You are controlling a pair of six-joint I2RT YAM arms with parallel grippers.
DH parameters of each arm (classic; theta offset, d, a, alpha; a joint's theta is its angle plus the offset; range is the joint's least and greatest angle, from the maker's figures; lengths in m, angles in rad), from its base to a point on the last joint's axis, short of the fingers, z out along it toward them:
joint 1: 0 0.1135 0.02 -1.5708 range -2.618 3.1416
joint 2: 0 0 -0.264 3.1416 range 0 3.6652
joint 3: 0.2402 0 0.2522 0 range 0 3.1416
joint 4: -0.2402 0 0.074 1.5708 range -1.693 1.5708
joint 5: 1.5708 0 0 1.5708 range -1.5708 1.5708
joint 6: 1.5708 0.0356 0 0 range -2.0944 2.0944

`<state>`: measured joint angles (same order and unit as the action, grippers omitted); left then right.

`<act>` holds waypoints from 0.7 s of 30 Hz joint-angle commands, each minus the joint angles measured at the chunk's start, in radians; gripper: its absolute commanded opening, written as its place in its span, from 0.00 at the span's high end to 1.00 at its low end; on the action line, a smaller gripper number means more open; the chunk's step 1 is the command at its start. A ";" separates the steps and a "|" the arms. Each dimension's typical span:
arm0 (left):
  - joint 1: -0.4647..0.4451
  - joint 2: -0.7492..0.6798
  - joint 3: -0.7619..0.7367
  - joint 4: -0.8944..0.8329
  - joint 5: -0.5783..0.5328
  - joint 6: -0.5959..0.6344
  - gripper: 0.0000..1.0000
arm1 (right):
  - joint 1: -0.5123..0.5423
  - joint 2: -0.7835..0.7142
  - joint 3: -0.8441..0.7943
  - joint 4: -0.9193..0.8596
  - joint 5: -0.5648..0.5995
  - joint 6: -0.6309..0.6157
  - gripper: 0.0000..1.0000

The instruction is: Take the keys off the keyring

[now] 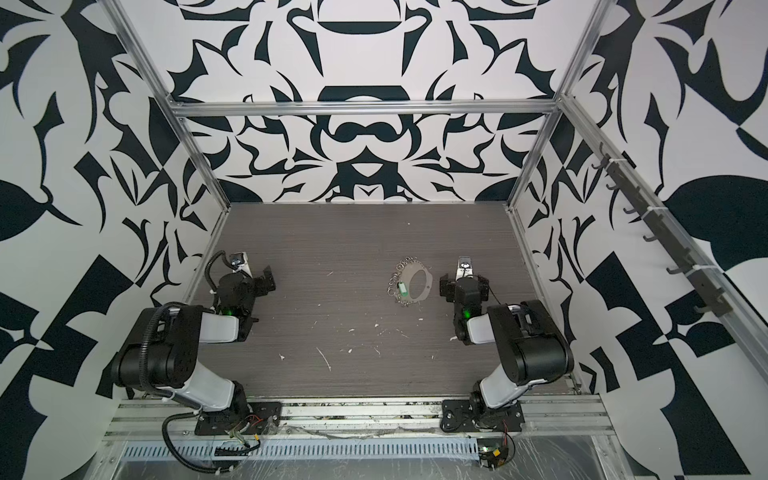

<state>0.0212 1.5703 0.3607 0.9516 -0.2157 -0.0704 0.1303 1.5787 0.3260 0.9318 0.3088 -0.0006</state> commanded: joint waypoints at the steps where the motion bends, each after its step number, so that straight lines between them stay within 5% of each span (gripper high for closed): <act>1: -0.001 -0.007 0.000 0.009 0.007 0.003 0.01 | -0.004 -0.019 0.017 0.014 0.001 0.001 0.00; 21: 0.013 -0.006 0.006 -0.005 0.016 -0.009 0.01 | -0.003 -0.018 0.019 0.013 0.001 0.001 0.00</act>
<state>0.0288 1.5703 0.3607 0.9466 -0.2089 -0.0711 0.1303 1.5787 0.3260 0.9314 0.3088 -0.0006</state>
